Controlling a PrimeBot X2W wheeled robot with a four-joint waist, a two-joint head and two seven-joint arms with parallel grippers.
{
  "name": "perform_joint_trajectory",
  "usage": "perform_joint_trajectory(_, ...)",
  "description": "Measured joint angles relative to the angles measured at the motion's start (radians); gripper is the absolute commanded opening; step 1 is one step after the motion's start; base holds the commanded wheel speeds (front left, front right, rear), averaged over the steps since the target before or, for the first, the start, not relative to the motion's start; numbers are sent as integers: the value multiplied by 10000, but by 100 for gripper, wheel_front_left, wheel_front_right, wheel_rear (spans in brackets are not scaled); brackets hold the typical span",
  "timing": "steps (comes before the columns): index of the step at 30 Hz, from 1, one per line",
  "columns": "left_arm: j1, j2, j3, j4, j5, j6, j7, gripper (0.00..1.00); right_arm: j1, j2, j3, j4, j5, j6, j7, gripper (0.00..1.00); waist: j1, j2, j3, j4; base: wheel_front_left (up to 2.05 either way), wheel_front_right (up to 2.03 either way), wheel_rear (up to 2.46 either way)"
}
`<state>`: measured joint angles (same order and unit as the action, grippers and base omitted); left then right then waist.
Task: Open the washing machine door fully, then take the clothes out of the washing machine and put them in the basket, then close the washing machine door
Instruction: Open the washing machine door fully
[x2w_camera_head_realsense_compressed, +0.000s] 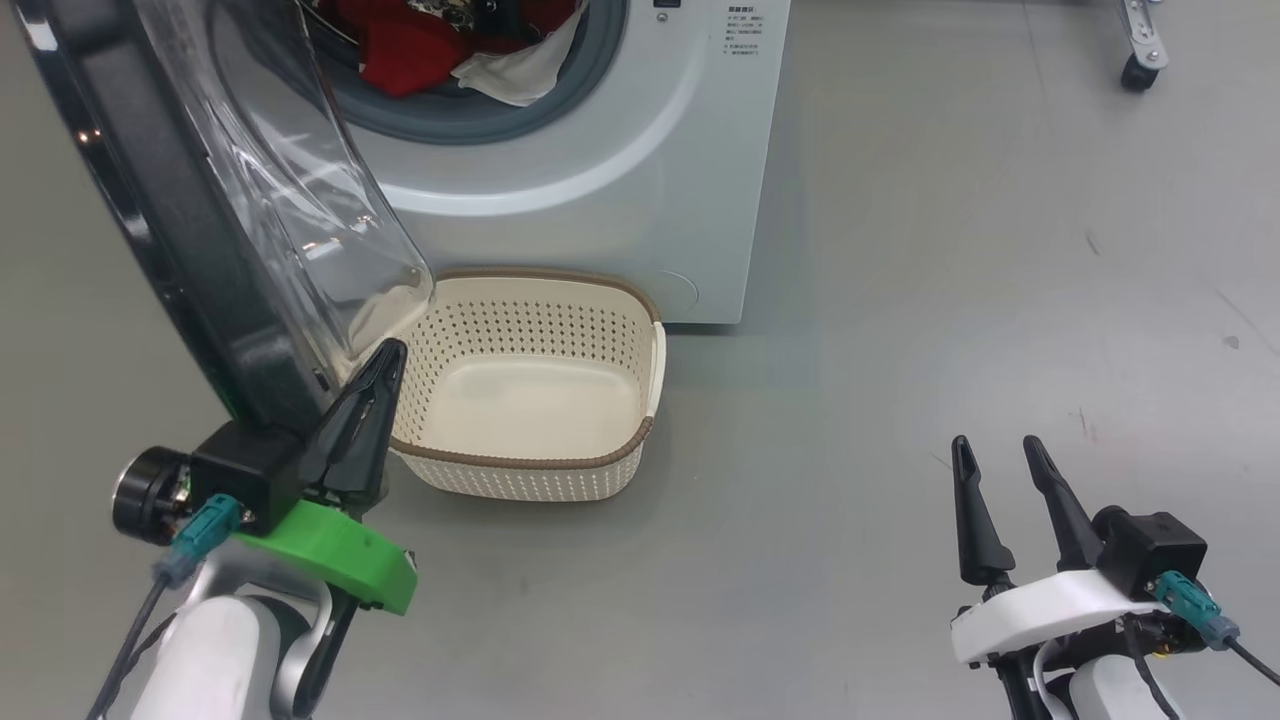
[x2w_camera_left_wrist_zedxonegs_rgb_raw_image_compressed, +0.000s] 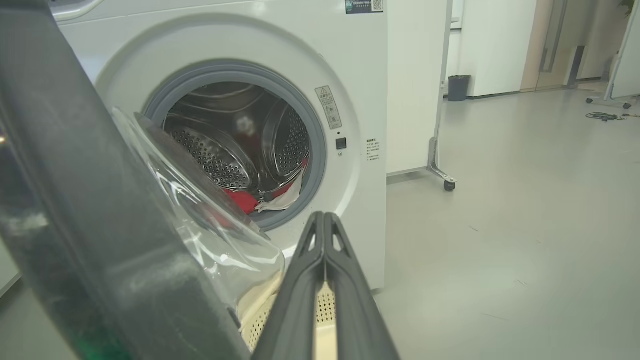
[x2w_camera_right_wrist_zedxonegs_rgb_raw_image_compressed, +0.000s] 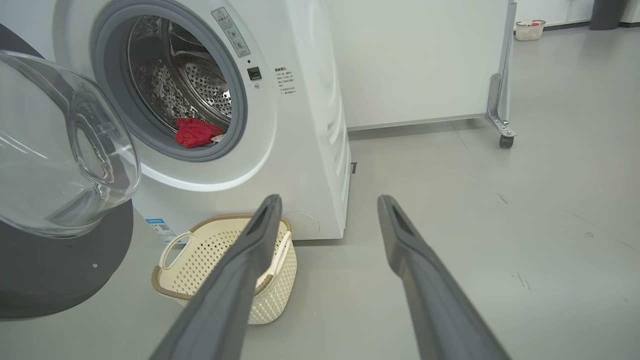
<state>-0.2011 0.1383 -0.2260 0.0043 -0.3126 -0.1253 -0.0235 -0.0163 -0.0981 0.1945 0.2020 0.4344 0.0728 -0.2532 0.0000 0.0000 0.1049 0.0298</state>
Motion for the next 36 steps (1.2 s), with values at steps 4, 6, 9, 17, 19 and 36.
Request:
perform_joint_trajectory(4, 43, -276, 477, 418, -376, 360, 176, 0, -67, 38, -61, 6, -56, 54, 0, 100, 0, 0, 99, -156, 0, 0, 0)
perform_joint_trajectory(6, 53, -332, 600, 600, -393, 506, 276, 0, -79, 38, -128, 19, -56, 56, 0, 100, 0, 0, 147, -227, 0, 0, 0)
perform_joint_trajectory(9, 51, -314, 660, 759, -393, 581, 372, 0, -95, 44, -211, 46, -58, 79, 0, 100, 0, 0, 236, -309, 0, 0, 0)
perform_joint_trajectory(17, 15, -347, 642, 1212, -470, 598, 504, 0, -147, 79, -405, 81, -77, 86, 0, 100, 0, 0, 375, -376, 0, 0, 0)
perform_joint_trajectory(19, 9, -347, 648, 1300, -470, 608, 504, 0, -149, 92, -435, 100, -90, 102, 0, 100, 0, 0, 390, -373, 0, 0, 0)
perform_joint_trajectory(36, -167, -502, 660, 1919, -470, 688, 337, 0, -151, 190, -681, 201, -194, 221, 0, 100, 0, 1, 323, 24, 0, 0, 0)
